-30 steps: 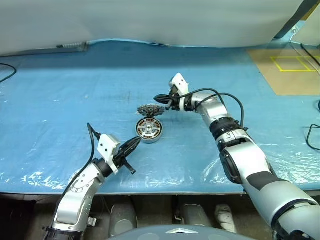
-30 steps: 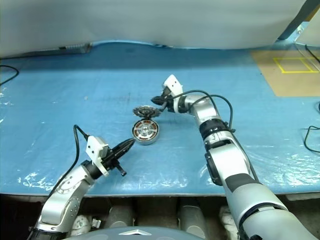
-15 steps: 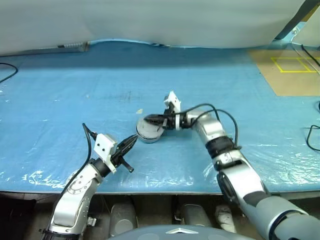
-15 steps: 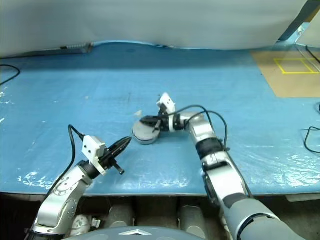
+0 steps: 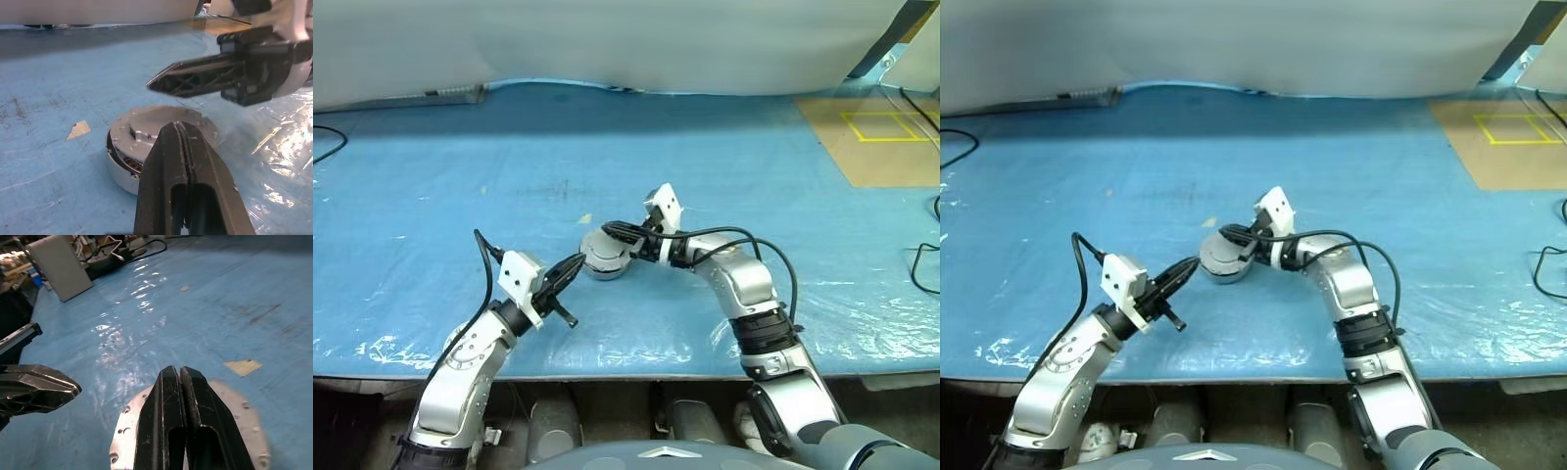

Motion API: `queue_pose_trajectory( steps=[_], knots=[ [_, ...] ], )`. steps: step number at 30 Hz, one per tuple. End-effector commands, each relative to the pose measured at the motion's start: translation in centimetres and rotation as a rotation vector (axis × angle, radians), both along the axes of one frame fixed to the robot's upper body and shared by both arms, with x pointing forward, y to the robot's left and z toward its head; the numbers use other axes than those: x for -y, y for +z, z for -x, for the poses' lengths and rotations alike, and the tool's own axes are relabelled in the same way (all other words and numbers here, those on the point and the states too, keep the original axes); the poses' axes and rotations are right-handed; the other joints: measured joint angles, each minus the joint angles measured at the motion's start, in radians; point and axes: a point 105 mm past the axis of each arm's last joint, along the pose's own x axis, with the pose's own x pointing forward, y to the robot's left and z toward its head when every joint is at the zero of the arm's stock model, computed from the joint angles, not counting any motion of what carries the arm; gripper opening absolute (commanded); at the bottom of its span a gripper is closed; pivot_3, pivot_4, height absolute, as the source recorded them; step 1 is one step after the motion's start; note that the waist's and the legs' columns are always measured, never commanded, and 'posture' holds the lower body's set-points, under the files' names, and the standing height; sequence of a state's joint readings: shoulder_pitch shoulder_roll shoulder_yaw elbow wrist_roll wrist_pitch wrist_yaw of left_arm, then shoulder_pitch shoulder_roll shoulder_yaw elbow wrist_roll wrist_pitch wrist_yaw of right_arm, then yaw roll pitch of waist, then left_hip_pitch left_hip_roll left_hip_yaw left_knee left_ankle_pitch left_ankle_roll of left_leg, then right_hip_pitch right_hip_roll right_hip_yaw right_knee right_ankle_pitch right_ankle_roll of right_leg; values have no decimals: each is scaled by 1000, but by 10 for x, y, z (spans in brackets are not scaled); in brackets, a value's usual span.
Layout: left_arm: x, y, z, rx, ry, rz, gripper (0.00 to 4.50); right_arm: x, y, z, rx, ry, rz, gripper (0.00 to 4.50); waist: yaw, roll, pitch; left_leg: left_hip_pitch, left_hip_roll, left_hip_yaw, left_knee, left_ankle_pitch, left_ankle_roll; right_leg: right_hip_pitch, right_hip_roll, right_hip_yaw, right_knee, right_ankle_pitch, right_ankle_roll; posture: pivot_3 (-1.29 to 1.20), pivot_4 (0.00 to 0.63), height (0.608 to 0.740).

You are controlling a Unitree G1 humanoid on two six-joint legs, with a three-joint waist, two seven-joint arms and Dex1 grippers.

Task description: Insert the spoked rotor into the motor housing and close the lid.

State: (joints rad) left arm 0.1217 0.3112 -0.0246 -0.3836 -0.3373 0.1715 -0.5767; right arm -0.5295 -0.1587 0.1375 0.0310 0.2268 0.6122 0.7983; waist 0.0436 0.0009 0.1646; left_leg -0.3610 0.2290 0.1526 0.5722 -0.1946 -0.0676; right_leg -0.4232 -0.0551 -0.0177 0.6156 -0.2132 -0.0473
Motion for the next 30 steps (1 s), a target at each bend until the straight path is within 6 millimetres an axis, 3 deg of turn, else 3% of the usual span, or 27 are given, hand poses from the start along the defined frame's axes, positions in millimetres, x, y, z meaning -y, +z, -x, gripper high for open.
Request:
queue_pose_trajectory(
  steps=[1, 6, 11, 19, 28, 30],
  knots=[
    [-12, 1, -4, 18, 6, 13, 0, -5, 7, 13, 49, 26, 60, 906, -1, 0, 0, 0, 0, 0, -1, 0, 0, 0, 0, 0, -1, 0, 0, 0, 150, 740],
    [-20, -5, -9, 20, 14, 12, 0, -12, 2, 24, 62, 62, 103, 2575, -2, 0, 0, 0, -1, 0, -5, 0, 0, 0, 0, 0, -5, 0, 1, 0, 150, 740],
    [-24, -6, -12, 23, 22, 12, 0, -18, -6, 21, 75, 57, 131, 4290, 0, 0, 0, -1, -1, 0, -6, 0, 0, 0, 0, 0, -7, 0, 1, 0, 150, 740],
    [-28, -5, -16, 25, 31, 9, 0, -14, -14, 9, 98, 16, 166, 4290, 0, 0, 0, -1, -1, 0, -5, 0, 0, 0, 0, 0, -6, 0, 1, 0, 150, 740],
    [-31, -4, -21, 24, 32, 15, 0, -16, -28, 15, 177, 37, 227, 4290, -1, 0, 0, -1, -1, 0, -5, 0, 0, 0, 0, 0, -6, 0, 1, 0, 150, 740],
    [-32, -4, -22, 24, 32, 13, 0, -17, -30, 16, 191, 40, 238, 3900, -1, 0, 0, -1, -1, 0, -5, 0, 0, 0, 0, 0, -6, 0, 1, 0, 150, 740]
  ],
)
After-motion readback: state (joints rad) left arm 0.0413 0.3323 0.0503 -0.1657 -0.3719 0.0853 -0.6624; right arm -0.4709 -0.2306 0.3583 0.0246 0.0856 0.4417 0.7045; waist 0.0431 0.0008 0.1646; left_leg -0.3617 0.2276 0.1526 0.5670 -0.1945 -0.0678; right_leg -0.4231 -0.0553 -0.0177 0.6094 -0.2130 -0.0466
